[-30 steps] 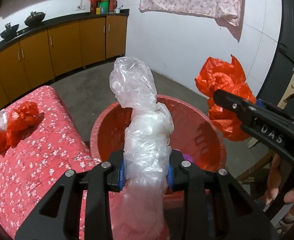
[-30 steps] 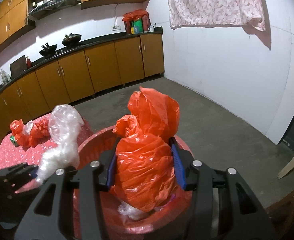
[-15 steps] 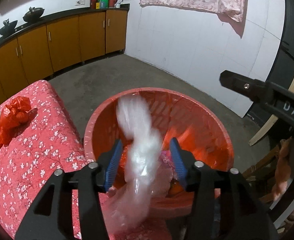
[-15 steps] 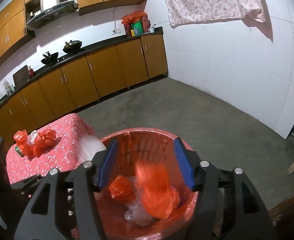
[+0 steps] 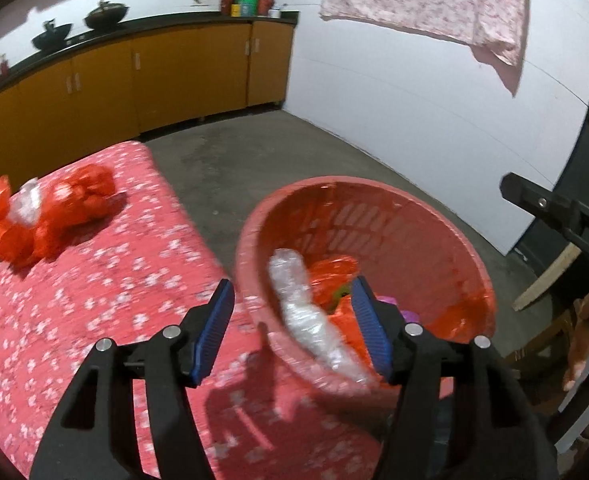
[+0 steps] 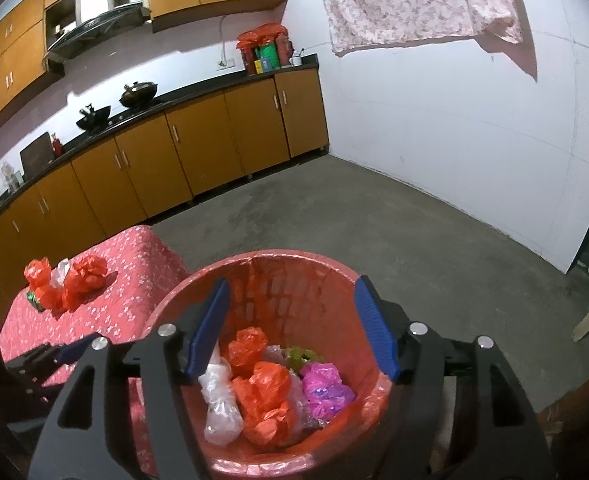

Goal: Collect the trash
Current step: 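Move both open tools back over the table toward the remaining red bags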

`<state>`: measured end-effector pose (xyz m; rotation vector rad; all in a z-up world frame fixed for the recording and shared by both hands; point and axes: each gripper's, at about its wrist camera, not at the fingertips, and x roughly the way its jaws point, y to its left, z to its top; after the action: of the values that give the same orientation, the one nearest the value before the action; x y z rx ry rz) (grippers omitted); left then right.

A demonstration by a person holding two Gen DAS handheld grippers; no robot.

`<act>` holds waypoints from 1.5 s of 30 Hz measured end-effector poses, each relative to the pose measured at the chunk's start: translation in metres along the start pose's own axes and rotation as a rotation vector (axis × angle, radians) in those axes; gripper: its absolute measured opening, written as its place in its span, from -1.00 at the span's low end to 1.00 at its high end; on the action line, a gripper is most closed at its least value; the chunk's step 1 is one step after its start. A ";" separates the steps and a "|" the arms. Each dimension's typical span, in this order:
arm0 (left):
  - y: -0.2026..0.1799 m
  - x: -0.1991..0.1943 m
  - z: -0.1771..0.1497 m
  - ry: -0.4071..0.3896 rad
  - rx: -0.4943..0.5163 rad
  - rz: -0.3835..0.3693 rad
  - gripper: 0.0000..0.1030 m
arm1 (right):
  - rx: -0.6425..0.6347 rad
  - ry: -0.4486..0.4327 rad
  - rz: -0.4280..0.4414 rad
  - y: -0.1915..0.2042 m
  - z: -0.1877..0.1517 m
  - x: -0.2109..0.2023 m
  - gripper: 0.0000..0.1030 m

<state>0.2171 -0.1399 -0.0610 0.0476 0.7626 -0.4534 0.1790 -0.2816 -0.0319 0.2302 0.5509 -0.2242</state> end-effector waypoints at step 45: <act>0.315 -0.123 -0.064 -0.221 -0.438 0.630 0.43 | -0.196 0.141 0.152 0.343 -0.009 0.158 0.47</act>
<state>0.2270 0.2038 -0.0625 -0.1664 0.5756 0.3074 0.3983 0.0230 -0.0712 0.0975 0.6880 -0.0056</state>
